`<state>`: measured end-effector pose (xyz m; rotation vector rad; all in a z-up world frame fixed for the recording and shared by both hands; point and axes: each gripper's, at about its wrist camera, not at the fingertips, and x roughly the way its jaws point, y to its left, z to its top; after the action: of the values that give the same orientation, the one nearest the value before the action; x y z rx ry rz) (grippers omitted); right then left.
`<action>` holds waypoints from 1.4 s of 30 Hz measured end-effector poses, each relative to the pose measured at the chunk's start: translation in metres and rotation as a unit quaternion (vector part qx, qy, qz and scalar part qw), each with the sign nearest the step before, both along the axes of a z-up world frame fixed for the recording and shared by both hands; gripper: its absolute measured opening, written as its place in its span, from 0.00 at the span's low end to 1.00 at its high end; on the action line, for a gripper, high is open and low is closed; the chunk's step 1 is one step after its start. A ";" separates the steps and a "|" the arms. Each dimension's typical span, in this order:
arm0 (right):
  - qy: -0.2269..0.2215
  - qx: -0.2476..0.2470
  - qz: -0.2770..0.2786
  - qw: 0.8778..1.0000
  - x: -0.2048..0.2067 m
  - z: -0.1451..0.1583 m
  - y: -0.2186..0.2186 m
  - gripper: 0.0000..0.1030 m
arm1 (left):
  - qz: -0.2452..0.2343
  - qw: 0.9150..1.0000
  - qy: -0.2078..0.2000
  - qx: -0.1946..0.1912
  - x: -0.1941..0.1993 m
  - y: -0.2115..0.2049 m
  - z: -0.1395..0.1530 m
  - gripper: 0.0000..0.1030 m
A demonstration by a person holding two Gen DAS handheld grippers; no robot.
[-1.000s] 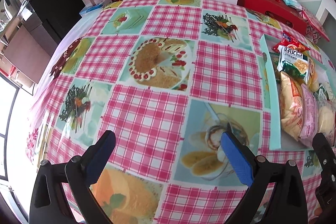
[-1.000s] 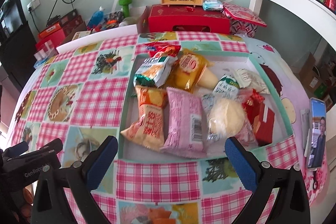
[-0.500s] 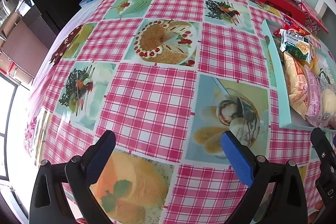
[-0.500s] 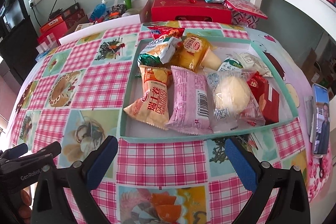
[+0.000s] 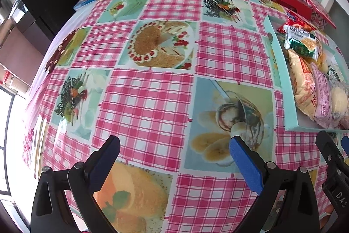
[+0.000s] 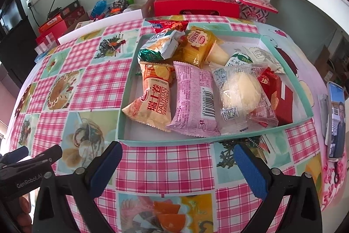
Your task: Organize snacks
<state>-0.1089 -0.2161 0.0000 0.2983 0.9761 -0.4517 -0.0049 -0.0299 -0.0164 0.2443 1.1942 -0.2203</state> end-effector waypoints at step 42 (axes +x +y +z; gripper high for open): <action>0.012 0.013 -0.019 1.000 -0.003 -0.007 -0.008 1.00 | -0.010 1.000 -0.003 -0.003 -0.003 -0.003 -0.002 0.97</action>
<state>-0.1120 -0.2244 -0.0069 0.3369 1.0022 -0.4784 -0.0075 -0.0330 -0.0184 0.2517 1.1846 -0.2409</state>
